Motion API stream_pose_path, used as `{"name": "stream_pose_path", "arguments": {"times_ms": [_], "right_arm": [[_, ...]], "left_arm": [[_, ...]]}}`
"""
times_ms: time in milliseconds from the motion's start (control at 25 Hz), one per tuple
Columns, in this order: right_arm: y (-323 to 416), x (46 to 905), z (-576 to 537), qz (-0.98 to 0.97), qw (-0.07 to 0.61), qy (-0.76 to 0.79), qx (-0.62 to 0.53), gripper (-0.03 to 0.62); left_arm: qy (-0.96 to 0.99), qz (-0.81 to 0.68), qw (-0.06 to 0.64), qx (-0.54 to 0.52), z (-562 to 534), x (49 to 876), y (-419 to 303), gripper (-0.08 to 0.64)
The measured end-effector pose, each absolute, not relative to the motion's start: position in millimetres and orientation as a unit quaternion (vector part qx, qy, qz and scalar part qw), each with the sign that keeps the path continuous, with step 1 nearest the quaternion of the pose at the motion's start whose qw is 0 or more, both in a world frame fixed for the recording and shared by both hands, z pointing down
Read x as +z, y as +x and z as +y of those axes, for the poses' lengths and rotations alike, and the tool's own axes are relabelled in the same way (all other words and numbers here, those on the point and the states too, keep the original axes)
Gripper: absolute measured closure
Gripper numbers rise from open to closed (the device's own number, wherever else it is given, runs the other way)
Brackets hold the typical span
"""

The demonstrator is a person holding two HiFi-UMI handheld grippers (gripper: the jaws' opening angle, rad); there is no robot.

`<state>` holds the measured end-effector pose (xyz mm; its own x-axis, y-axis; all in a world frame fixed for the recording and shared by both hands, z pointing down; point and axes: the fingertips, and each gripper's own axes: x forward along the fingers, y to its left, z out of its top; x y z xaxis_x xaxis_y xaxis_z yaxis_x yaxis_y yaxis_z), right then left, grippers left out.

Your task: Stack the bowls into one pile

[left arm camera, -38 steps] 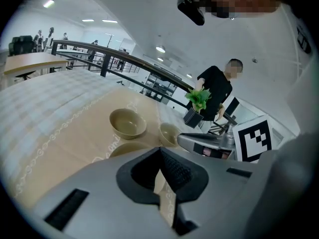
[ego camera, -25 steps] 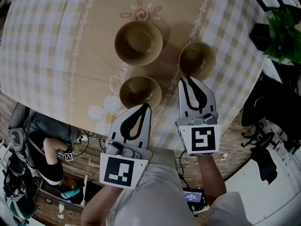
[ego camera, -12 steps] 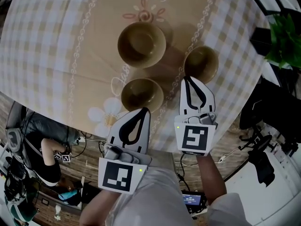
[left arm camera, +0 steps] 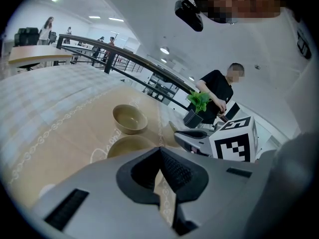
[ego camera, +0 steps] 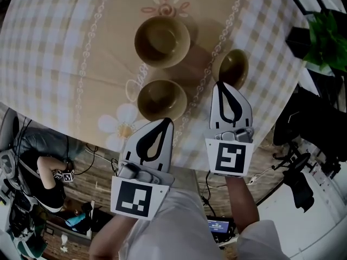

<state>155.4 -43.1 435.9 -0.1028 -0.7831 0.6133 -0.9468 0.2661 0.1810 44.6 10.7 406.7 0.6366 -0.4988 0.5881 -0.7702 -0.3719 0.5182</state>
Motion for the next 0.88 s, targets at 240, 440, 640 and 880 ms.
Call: {"name": "stream_pose_path", "arguments": {"times_ms": [240,440,640,880], "right_arm": [[156.2,419.8,-36.8,-0.727,0.285,0.61,0.137,0.555],[152.9,405.7,-29.3,-0.729,0.277,0.612,0.13,0.555],[143.4,393.3,-18.1,-0.736,0.288,0.598,0.13,0.555],[128.6,376.6,-14.3,-0.754,0.3,0.575,0.109,0.555]], "left_arm": [[0.817,-0.392,0.388,0.165,11.9,400.1,41.6,0.541],[0.824,-0.394,0.377,0.156,15.8,388.9,41.2,0.541],[0.82,-0.395,0.382,0.161,23.9,377.0,32.3,0.541],[0.816,-0.427,0.366,0.133,14.1,355.1,10.7,0.541]]}}
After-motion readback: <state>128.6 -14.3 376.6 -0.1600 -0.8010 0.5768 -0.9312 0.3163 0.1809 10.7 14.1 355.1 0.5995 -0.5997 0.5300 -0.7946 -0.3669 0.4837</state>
